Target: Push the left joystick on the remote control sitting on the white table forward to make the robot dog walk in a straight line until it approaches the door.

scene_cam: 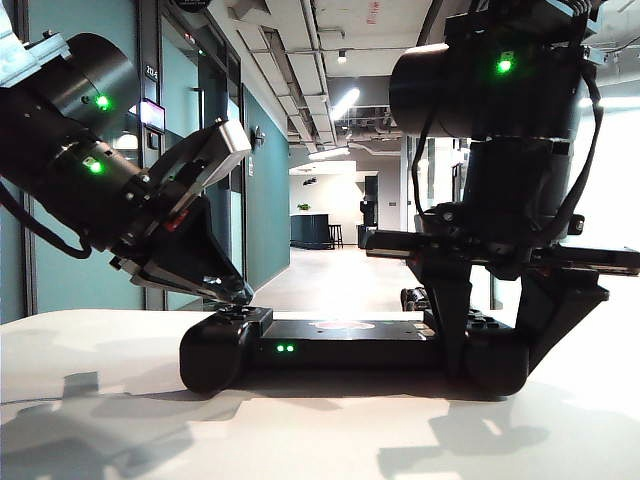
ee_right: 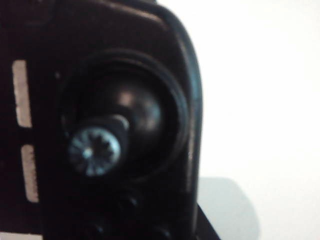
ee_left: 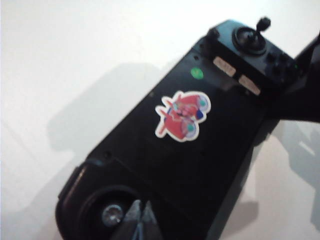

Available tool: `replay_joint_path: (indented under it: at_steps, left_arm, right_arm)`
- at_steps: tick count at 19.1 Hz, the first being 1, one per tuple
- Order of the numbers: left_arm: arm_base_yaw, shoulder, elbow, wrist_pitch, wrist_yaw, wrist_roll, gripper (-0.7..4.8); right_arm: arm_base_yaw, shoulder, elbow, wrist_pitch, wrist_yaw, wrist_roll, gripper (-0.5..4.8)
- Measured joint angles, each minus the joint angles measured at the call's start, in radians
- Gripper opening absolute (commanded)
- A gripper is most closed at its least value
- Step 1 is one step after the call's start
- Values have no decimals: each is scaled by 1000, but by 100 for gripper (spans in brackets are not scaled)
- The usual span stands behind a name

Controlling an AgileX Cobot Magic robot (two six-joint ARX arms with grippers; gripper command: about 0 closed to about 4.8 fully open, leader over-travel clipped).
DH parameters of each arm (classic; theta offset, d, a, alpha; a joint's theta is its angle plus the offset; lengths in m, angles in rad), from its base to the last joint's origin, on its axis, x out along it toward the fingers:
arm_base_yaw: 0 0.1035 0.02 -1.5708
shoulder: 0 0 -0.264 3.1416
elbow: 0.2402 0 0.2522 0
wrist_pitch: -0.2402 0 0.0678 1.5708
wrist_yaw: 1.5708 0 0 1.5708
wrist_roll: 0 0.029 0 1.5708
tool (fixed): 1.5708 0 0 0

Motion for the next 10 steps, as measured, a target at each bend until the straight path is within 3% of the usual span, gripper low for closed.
replay_joint_path:
  at_steps: [10]
  left_arm:
    - [0, 0, 0, 30, -11, -15, -5]
  right_arm:
    - [0, 0, 0, 0, 0, 0, 156]
